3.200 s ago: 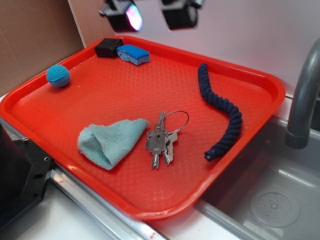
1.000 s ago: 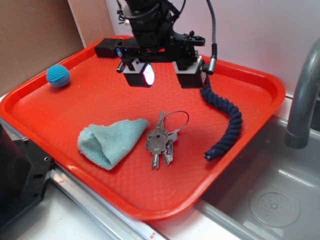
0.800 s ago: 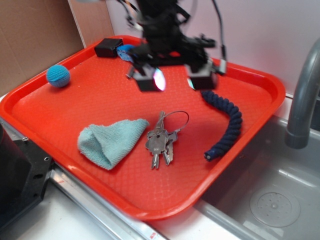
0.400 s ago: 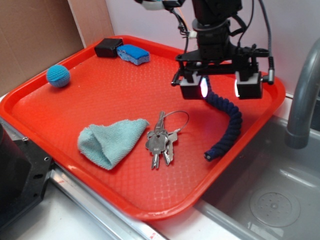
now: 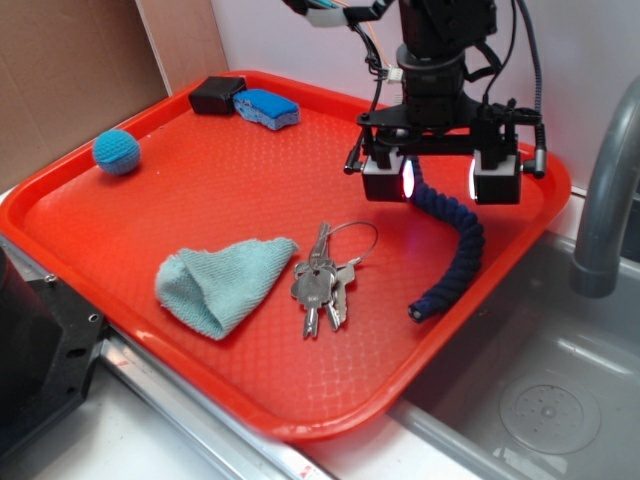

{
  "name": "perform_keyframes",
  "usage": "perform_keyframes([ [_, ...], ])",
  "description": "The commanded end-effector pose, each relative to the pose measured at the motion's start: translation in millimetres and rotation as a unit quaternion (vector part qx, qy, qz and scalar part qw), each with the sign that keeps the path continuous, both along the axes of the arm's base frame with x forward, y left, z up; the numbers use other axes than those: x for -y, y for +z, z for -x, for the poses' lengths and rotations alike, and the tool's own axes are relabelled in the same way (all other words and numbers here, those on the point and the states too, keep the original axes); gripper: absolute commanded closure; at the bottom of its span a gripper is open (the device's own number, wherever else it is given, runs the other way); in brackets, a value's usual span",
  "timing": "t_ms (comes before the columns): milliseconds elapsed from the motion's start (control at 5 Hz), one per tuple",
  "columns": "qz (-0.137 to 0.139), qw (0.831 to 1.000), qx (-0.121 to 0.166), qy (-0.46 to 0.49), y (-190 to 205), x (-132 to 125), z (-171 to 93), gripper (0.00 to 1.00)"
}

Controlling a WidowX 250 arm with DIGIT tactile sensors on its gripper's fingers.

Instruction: Grab the blue rope.

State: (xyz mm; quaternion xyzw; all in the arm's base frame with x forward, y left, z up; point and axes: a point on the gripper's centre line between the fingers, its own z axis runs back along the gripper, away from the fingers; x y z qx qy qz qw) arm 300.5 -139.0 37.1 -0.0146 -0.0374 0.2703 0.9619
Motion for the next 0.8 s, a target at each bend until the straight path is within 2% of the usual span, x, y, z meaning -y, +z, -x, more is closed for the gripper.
perform_keyframes([
  [0, -0.006, 0.998, -0.029, 0.055, -6, -21, -4, 0.00],
  [200, -0.027, 0.997, -0.037, 0.065, -18, -20, 2, 0.71],
  [400, -0.013, 0.998, -0.026, 0.056, -12, -30, 14, 1.00],
  [600, 0.011, 1.000, 0.001, 0.011, 17, -57, 30, 1.00],
])
